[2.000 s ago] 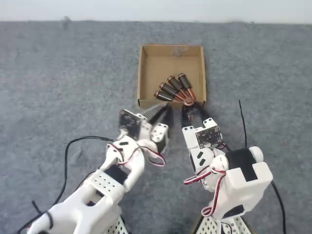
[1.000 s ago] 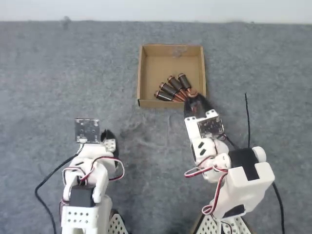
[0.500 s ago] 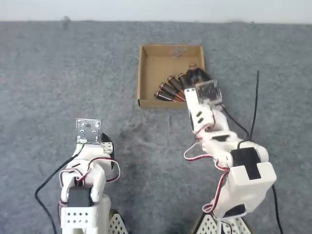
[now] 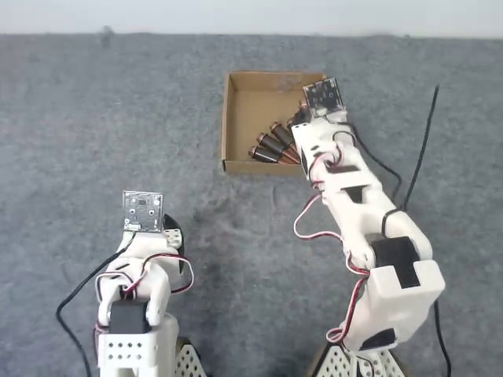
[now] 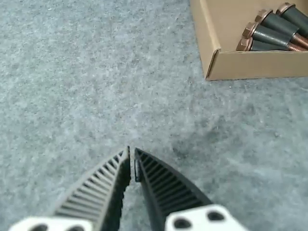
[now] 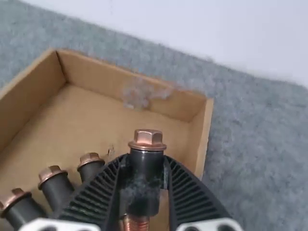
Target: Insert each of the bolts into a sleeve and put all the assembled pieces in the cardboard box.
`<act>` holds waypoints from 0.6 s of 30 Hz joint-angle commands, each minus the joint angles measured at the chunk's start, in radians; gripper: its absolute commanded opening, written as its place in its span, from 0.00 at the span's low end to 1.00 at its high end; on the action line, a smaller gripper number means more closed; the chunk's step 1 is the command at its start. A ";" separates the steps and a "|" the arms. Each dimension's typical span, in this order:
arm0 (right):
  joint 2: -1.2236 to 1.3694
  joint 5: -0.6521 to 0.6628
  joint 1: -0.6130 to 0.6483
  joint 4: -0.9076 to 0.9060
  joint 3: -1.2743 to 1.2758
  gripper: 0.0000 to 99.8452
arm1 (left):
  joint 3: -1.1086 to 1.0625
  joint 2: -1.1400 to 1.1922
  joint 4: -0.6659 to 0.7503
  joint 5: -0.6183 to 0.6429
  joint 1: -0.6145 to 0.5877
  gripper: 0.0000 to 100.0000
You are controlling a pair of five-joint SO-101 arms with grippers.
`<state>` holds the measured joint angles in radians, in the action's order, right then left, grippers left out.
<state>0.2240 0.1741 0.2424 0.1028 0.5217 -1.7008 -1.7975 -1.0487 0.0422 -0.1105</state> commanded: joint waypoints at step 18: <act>0.165 0.011 -0.010 -0.257 -0.322 0.16 | 0.015 -0.008 -0.003 -0.092 -0.006 0.01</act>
<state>0.4404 0.1741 0.2440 -0.1519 0.2455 -1.7008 -1.7975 -1.0487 -0.0345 -0.1105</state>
